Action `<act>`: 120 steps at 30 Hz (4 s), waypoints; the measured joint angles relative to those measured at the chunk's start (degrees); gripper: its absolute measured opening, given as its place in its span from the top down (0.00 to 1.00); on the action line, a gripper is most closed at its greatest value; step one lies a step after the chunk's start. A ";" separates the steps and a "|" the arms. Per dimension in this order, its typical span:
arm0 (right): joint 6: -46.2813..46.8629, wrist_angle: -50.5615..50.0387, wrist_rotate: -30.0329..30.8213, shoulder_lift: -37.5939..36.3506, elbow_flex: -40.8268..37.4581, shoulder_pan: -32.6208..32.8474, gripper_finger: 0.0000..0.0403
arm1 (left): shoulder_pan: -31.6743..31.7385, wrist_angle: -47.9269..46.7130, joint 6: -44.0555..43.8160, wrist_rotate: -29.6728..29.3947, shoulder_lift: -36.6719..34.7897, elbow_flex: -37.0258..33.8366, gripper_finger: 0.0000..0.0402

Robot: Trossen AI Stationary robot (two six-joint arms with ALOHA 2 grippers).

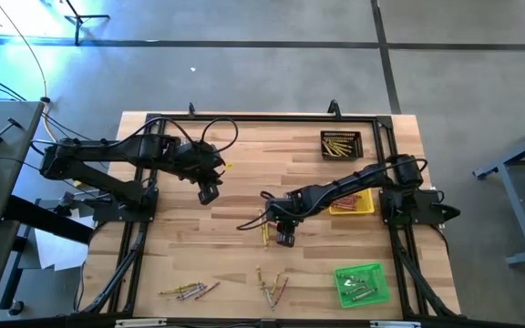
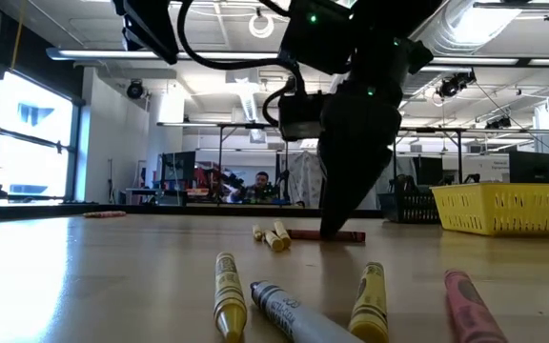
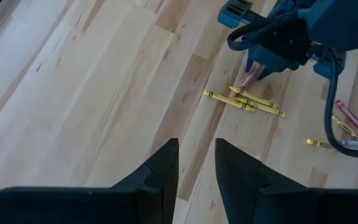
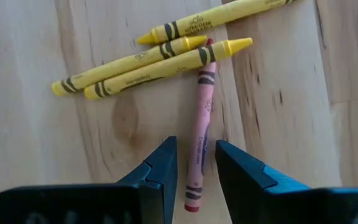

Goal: Sort crayons
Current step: Put the red crayon into the yellow bin, then put the yellow crayon into the black bin

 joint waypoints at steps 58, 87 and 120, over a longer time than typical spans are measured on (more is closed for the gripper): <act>21.62 -30.30 7.06 -53.63 -29.99 -10.91 0.99 | 0.24 0.14 2.86 -10.15 0.00 0.00 0.78; 35.96 4.79 21.66 -44.93 -19.56 -6.41 0.79 | -2.97 0.28 3.04 -3.07 -0.32 -9.15 0.78; 37.51 -23.35 5.18 9.03 24.68 -0.45 0.80 | -10.84 3.63 -12.81 -0.19 -0.40 -19.43 0.78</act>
